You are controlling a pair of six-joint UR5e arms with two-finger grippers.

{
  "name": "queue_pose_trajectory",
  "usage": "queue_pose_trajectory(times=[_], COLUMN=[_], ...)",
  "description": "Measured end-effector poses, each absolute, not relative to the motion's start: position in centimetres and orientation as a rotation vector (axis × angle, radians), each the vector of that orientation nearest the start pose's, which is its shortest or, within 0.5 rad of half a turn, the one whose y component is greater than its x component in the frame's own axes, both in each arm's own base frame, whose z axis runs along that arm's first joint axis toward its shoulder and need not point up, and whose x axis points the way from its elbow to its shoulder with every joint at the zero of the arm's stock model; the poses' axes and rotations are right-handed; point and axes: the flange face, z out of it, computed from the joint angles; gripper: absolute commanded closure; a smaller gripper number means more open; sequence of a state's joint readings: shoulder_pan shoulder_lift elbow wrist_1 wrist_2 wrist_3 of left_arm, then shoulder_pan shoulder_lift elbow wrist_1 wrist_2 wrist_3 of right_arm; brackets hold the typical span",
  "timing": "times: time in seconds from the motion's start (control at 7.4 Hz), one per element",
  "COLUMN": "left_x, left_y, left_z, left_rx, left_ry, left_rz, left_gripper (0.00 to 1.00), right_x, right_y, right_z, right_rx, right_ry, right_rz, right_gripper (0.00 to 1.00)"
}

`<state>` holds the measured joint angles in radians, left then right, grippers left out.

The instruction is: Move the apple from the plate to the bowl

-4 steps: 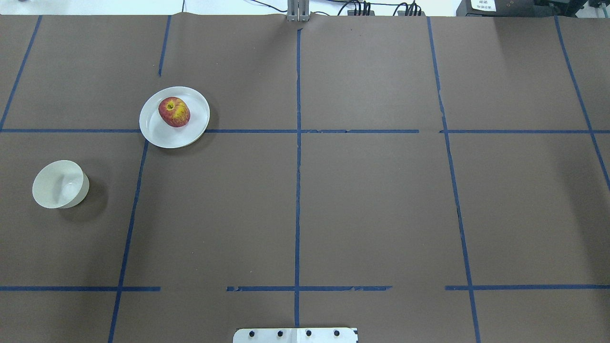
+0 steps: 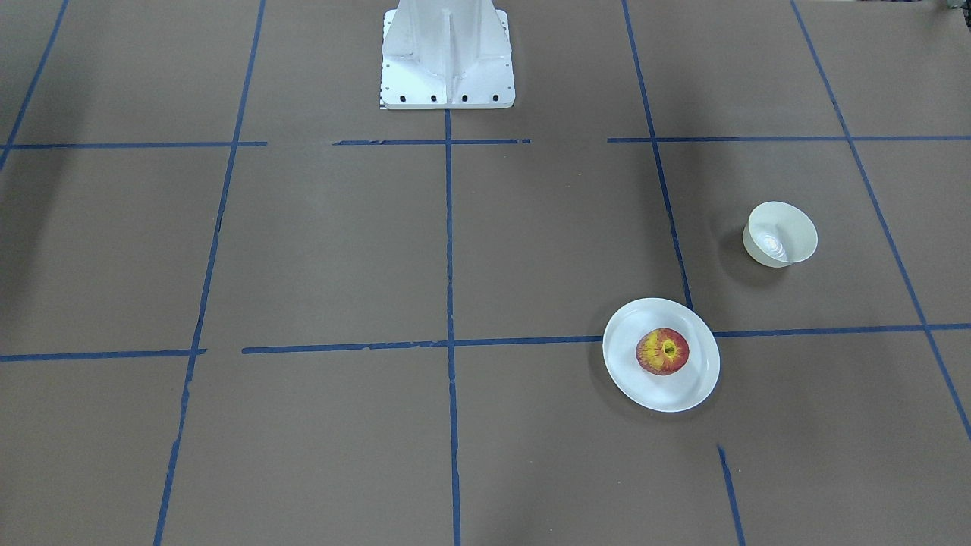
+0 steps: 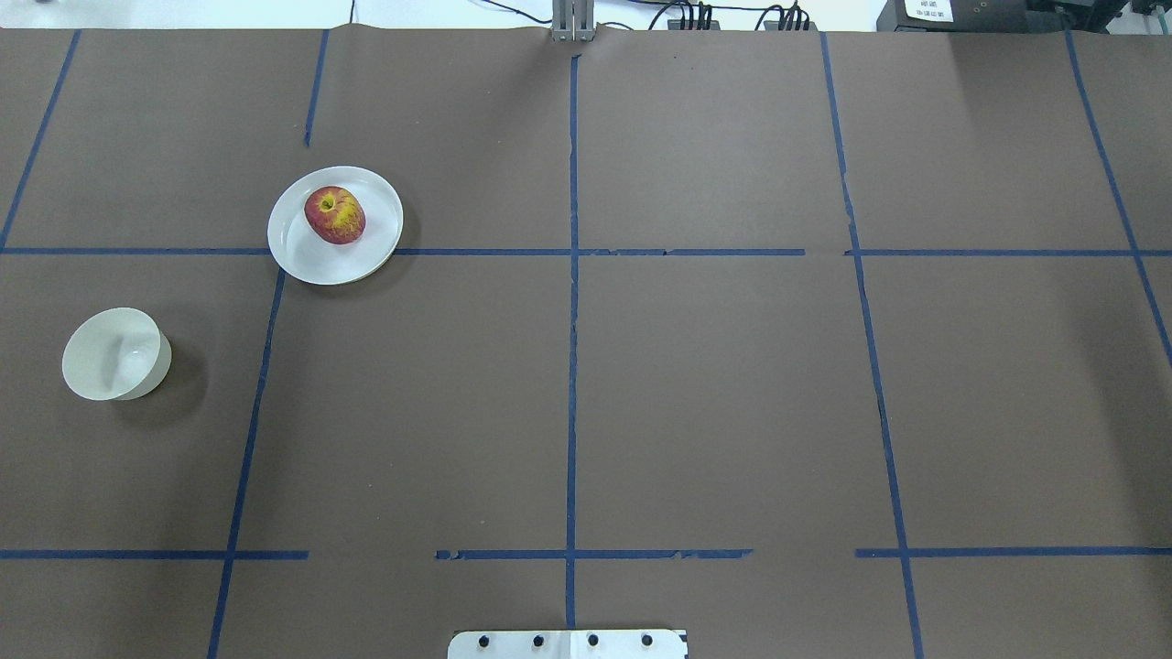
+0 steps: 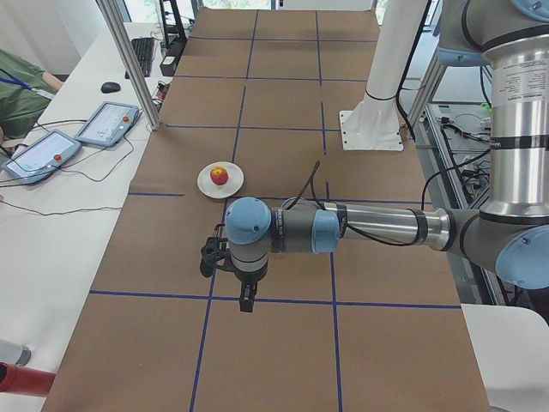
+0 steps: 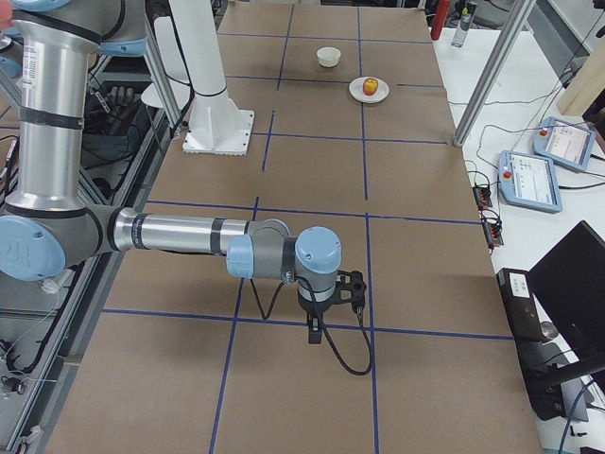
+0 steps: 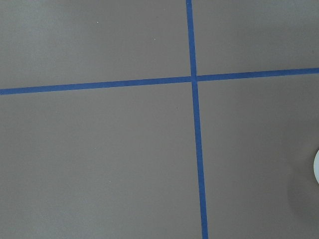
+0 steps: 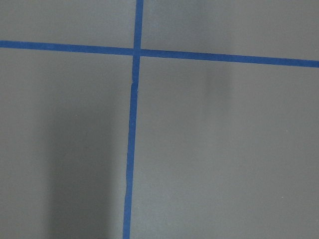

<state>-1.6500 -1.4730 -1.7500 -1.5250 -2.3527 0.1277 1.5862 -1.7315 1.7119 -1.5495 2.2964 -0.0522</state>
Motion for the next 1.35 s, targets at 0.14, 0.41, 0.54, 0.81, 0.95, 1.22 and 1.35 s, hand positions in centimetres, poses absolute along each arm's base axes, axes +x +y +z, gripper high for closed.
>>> queue_pose_trajectory(times=[0.14,0.41,0.54,0.81,0.95,1.22,1.35], left_x=[-9.3,-5.6,-2.4,8.1,14.5,25.5,29.5], left_y=[-45.2,-49.5,-52.9,-58.7,-60.6,-61.4,-61.6], left_z=[61.1,56.0,51.9,43.1,39.3,35.0,34.3], left_rx=[0.163,0.259,0.286,0.254,0.216,0.146,0.119], left_ry=[0.77,0.779,0.798,0.866,0.882,0.876,0.857], left_rz=[0.073,0.094,0.099,0.066,0.033,-0.029,-0.06], left_gripper=[0.0,0.0,0.0,0.0,0.0,0.0,0.0], right_x=[7.4,7.4,7.4,7.4,7.4,7.4,7.4], right_y=[-42.3,-42.3,-42.3,-42.3,-42.3,-42.3,-42.3], right_z=[66.4,66.4,66.4,66.4,66.4,66.4,66.4], right_rx=[0.026,0.026,0.027,0.026,0.026,0.027,0.027], right_ry=[-0.725,-0.725,-0.725,-0.725,-0.725,-0.725,-0.725], right_rz=[-0.036,-0.036,-0.036,-0.036,-0.036,-0.036,-0.036], right_gripper=[0.0,0.0,0.0,0.0,0.0,0.0,0.0])
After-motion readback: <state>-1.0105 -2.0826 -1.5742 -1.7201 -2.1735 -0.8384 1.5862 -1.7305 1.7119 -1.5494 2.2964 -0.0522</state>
